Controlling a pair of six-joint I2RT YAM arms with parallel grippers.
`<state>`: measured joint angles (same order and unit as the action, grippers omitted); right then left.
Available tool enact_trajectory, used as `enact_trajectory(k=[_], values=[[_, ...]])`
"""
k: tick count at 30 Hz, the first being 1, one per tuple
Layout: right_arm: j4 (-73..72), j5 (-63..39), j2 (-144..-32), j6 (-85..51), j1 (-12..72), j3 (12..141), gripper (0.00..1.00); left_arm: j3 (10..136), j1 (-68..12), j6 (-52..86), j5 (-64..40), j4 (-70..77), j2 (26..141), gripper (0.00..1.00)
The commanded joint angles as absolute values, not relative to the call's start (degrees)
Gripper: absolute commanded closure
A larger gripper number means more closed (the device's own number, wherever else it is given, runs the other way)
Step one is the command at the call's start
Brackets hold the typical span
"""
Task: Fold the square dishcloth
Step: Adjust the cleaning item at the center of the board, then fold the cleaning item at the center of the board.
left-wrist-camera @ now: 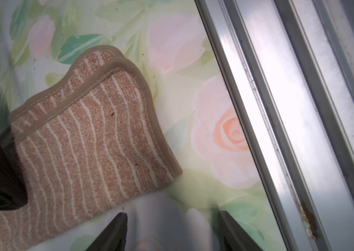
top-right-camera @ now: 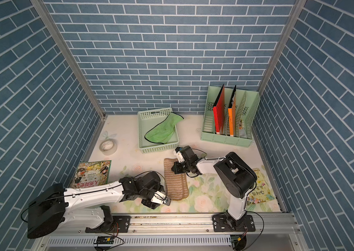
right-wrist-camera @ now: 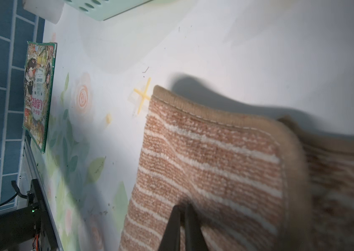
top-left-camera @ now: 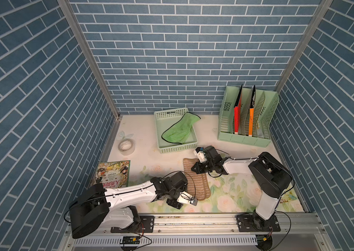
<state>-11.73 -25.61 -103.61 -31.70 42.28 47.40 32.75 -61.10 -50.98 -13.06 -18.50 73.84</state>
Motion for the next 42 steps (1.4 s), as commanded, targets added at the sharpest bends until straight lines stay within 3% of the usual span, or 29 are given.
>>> enact_trajectory(k=[1, 9, 16, 22, 25, 32, 42], values=[[-13.06, -26.10, -104.49, -31.44, 41.93, 45.07, 0.90, 33.77, -62.66, -49.37, -12.70, -16.27, 76.10, 0.32], [-13.78, -25.76, -104.05, -31.07, 41.86, 43.28, 0.92, 35.72, -64.86, -48.32, -10.69, -13.80, 79.97, 0.38], [-13.16, -24.19, -103.21, -30.70, 41.96, 42.47, 0.94, 37.27, -64.86, -48.20, -8.44, -13.23, 84.86, 0.54], [-11.80, -22.92, -102.43, -29.61, 42.01, 42.28, 0.94, 38.55, -64.73, -47.52, -5.60, -14.20, 84.92, 0.81], [-11.43, -22.75, -101.85, -29.30, 41.99, 42.19, 0.94, 39.76, -64.01, -46.84, -6.04, -16.38, 81.50, 0.89], [-9.36, -22.06, -99.93, -27.77, 42.18, 43.05, 0.92, 41.28, -59.53, -46.24, -10.52, -18.93, 76.15, 0.91], [-10.33, -27.17, -92.01, -27.23, 42.10, 43.35, 0.86, 48.94, -49.37, -45.85, -20.46, -24.43, 79.96, 0.92]])
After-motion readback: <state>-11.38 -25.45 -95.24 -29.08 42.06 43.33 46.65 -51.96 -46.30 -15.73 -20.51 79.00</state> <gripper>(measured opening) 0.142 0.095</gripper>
